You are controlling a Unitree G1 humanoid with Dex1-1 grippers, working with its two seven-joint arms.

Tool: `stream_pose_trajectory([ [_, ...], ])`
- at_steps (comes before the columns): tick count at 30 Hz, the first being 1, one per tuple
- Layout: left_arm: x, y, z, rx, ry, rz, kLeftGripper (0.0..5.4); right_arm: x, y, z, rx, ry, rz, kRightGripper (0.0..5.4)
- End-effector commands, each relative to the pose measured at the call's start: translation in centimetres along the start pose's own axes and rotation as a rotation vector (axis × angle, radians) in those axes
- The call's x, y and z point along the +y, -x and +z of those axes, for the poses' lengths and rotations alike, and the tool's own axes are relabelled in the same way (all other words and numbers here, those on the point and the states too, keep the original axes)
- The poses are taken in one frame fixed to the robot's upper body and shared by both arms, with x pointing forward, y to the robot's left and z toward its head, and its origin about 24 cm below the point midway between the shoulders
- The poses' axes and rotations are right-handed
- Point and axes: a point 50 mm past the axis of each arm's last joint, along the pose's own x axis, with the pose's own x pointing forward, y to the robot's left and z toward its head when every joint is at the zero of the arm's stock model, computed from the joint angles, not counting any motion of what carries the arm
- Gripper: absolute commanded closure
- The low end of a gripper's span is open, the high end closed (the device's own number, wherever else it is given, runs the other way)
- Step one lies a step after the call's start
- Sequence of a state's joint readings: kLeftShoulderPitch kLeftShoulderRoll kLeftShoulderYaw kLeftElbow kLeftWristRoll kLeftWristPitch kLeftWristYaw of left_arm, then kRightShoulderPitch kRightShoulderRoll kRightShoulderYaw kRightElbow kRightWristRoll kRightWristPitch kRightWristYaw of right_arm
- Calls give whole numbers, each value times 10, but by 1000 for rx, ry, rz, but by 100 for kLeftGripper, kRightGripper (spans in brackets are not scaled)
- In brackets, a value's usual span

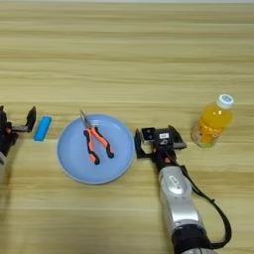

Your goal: Move the objects on the table

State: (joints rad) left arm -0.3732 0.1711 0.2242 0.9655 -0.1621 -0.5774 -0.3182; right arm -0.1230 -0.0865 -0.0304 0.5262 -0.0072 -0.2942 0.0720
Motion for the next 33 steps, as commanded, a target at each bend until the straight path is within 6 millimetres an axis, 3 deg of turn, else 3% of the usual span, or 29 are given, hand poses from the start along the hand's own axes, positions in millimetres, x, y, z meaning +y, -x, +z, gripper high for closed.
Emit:
stream_pose_trajectory([
  [1,0,-2,3,-10,-11,-5,0,1,-4,2,-6,-15,7,67],
  [18,1,-1,2,-10,-11,-2,0,6,-3,4,-19,-24,24,289],
  [33,1,0,1,-8,-10,0,0,5,4,30,-124,-10,9,294],
])
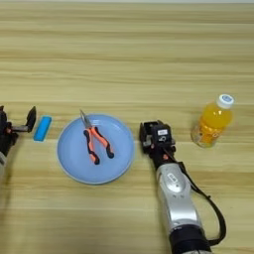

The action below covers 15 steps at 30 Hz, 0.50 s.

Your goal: Move the objects on the table

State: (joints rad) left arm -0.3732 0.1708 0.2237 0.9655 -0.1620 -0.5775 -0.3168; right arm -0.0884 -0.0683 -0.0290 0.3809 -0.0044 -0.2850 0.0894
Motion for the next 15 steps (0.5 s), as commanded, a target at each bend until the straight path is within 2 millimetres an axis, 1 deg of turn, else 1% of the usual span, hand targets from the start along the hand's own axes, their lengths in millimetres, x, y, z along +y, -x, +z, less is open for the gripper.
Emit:
stream_pose_trajectory([
  [1,1,0,1,-8,-10,-1,0,2,2,10,-29,4,-2,294],
  [8,1,0,1,-8,-9,2,0,11,5,26,-80,13,31,294],
  [15,1,0,1,-6,-9,1,0,34,5,37,-112,10,114,294],
])
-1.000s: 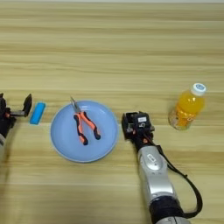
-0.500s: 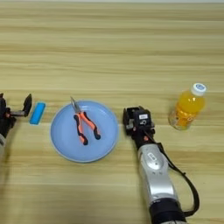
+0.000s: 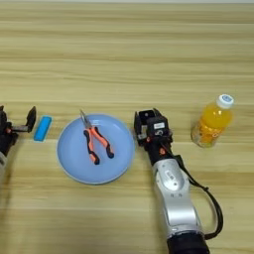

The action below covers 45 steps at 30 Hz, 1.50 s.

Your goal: Move the objects on the table

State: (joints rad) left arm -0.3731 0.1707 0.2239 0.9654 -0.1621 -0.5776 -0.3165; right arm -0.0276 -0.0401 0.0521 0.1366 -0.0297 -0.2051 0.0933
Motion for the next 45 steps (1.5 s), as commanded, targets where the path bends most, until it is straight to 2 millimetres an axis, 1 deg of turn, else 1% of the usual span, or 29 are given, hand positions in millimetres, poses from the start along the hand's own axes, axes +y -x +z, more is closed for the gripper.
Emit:
stream_pose_trajectory([
  [1,1,0,1,-6,-9,1,0,15,-1,5,-7,2,55,294],
  [6,1,0,1,-6,-8,1,0,31,-3,10,-22,12,130,294],
  [13,-1,0,0,-6,-6,-3,0,60,-9,19,-49,6,254,294],
  [18,-1,1,0,-6,-6,-1,0,83,-8,18,-37,-7,345,294],
  [28,-3,1,-1,-5,-3,-4,0,110,-5,11,0,-17,474,294],
  [31,-4,1,-1,-6,-3,-4,0,114,-4,6,22,-8,499,294],
  [36,-4,1,-1,-8,-3,0,0,116,-4,-1,54,-8,515,294],
  [45,-5,0,0,-8,-3,-1,0,127,-4,-9,93,-22,563,294],
])
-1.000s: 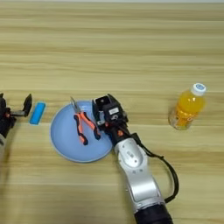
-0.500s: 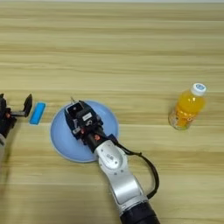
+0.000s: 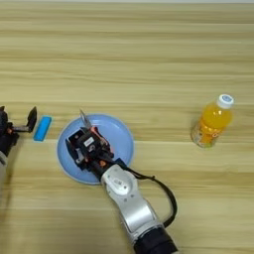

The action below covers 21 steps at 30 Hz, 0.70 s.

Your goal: Move the objects on the table

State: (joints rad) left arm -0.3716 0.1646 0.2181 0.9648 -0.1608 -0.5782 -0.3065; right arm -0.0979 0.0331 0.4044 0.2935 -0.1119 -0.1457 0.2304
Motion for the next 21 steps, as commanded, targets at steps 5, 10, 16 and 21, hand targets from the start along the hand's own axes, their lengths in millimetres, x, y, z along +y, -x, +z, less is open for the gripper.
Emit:
stream_pose_trajectory([
  [5,-2,0,1,-13,-7,-3,0,14,-14,3,-6,-49,57,294],
  [10,-2,1,1,-15,-7,-2,0,16,-15,1,2,-52,64,294],
  [16,-2,2,1,-15,-8,-1,0,16,-15,0,3,-49,70,228],
  [21,-2,2,0,-15,-8,-1,0,17,-14,5,-29,-36,67,173],
])
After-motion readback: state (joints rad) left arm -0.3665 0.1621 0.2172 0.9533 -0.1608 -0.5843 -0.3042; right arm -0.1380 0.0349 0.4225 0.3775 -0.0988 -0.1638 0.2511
